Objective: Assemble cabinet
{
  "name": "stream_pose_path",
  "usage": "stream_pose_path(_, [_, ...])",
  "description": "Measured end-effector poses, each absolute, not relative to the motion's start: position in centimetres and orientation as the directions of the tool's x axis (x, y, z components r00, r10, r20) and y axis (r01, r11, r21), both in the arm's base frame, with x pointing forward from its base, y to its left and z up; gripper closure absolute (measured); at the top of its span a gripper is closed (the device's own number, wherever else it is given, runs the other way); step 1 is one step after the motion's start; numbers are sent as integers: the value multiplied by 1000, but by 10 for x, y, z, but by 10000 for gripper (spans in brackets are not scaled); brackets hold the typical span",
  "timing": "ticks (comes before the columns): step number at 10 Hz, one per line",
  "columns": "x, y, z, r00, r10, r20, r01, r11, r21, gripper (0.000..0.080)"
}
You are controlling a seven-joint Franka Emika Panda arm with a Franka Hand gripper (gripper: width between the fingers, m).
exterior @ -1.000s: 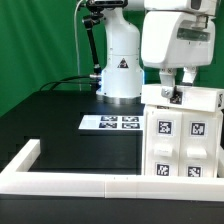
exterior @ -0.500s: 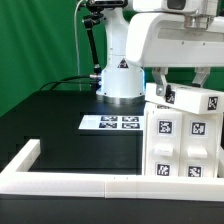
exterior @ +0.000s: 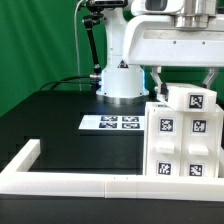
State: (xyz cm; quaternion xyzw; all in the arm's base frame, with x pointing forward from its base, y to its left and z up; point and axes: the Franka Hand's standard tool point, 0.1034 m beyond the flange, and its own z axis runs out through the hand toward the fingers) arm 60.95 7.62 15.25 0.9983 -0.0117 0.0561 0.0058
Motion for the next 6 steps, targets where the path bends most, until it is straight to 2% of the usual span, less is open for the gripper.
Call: stream_pose_path(6, [610, 85, 152, 891, -443, 101, -438, -896, -69, 238])
